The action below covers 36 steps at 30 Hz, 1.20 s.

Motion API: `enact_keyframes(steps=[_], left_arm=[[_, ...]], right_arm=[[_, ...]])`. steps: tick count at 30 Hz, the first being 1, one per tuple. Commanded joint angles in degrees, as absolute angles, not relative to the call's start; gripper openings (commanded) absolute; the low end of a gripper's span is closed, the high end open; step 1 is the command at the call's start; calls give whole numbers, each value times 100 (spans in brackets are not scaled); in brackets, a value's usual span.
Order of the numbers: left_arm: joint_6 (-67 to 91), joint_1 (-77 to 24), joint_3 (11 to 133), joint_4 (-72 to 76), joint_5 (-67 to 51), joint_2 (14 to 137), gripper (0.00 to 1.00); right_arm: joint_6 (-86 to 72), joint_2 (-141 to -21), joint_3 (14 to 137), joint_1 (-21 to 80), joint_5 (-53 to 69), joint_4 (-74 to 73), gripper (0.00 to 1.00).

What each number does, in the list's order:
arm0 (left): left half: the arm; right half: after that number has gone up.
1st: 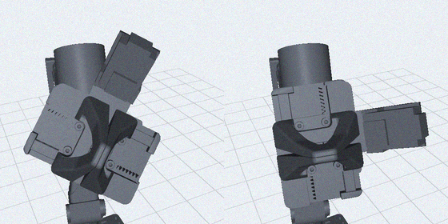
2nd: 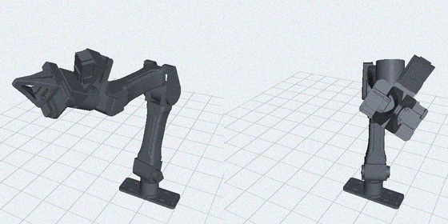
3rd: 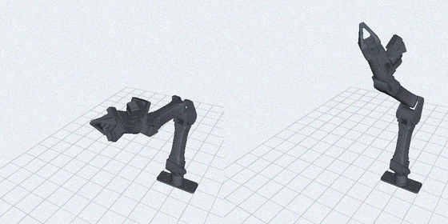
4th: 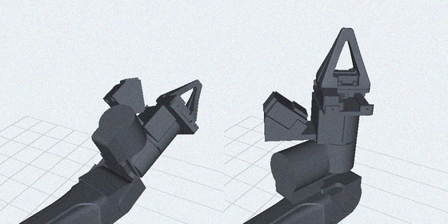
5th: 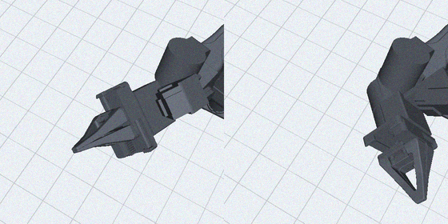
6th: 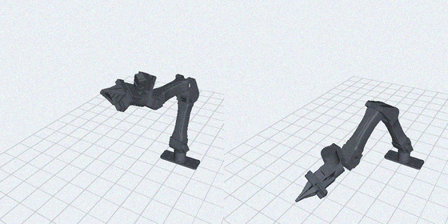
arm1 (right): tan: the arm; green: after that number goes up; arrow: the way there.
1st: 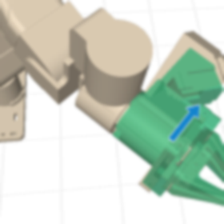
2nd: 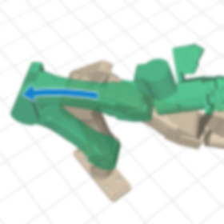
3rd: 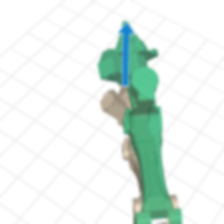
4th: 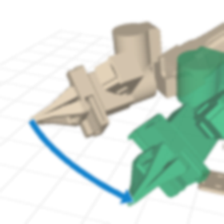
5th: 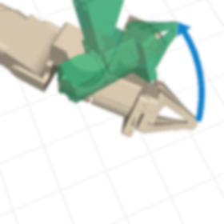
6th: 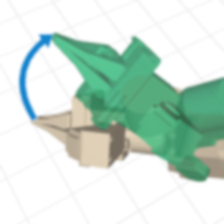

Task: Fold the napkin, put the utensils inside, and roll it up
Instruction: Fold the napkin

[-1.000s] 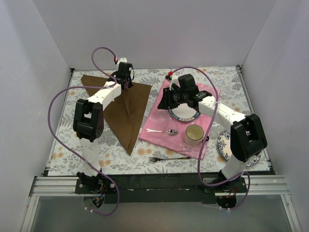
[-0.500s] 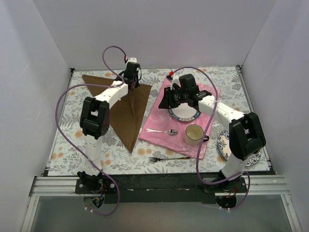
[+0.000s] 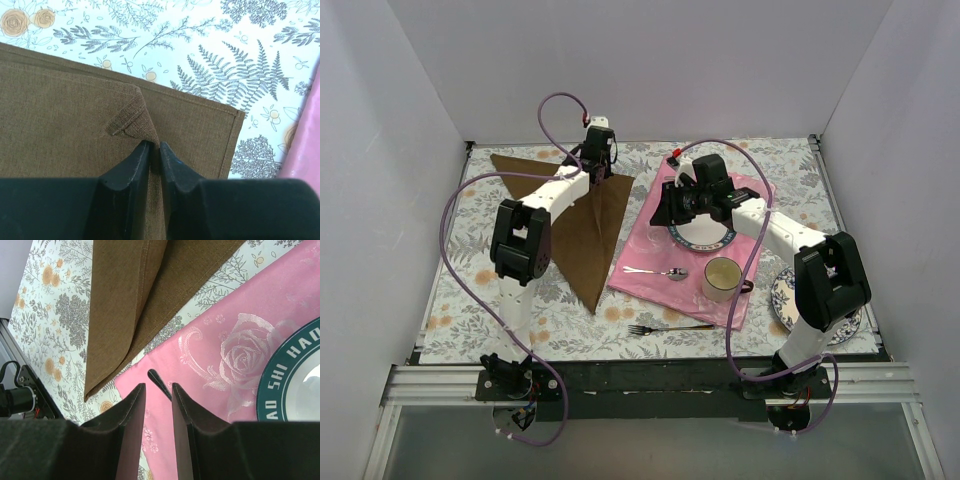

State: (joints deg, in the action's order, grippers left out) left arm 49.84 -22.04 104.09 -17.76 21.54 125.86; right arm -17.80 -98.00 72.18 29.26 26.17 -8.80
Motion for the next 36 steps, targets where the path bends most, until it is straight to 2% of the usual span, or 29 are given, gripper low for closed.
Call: enact_keyframes(steps=[1,20,27,29,30,31,34,36], left_arm=[[4887,-2232,10784,-1626,2268,12665,15],[4773,-2233,10854,-1485,1934,12814,17],[4843,-2233,10740,-1494,1758,12744,23],[4852,-2232,10705,-1538,1749,12709,29],[4852,-2241,10696,-1555,1697,12674,34],[4904,-2233,10688,-1617,1688,12622,44],[5088,-2206,10758,-1923,1600,12385,59],[5246,-2110,10723,-2118,1459,12086,61]], right_arm=[[-1740,-9774,7172,2883,2742,-659,36],[-1784,-9791,7119,2830,2830,-633,36],[-2152,-10150,7224,2830,2987,-107,36],[-2346,-10291,7312,2839,3084,139,36],[-2521,-10457,7408,2830,3181,236,36],[-2618,-10537,7479,2830,3199,403,36],[-2944,-10871,7672,2874,3366,710,37],[-2927,-11056,7822,2970,3244,659,38]])
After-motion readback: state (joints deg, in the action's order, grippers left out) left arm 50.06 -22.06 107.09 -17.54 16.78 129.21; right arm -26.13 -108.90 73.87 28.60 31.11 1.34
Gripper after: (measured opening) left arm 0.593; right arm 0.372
